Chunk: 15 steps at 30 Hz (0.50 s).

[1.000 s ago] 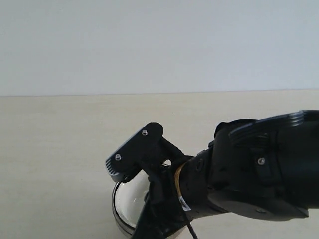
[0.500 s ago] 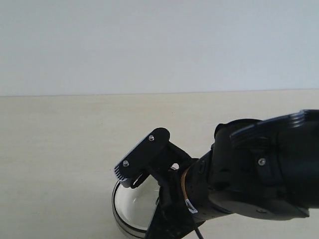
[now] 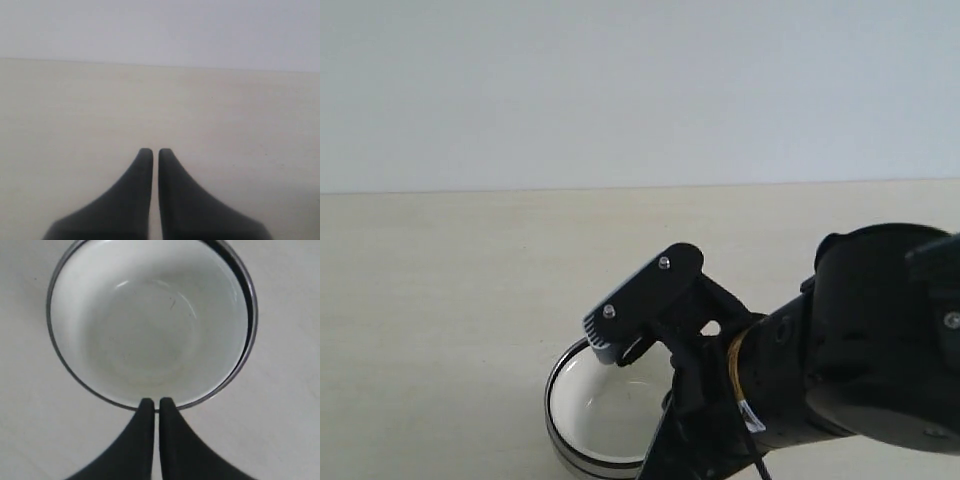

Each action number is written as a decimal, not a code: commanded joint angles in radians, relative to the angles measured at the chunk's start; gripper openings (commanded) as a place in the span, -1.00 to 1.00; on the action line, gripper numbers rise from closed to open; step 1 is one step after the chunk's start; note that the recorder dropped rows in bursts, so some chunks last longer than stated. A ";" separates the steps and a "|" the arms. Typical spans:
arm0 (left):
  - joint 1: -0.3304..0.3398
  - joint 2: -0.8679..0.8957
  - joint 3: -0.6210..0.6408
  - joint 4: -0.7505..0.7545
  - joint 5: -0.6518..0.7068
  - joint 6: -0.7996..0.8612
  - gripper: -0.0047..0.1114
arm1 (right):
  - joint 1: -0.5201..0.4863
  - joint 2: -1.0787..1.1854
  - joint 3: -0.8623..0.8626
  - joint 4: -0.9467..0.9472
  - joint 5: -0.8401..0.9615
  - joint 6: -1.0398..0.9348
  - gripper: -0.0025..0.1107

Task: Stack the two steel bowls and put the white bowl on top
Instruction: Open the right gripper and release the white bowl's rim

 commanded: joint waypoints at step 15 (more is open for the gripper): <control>-0.005 -0.003 0.003 0.000 -0.007 -0.005 -0.85 | -0.009 0.068 0.068 -0.043 -0.196 0.042 -0.96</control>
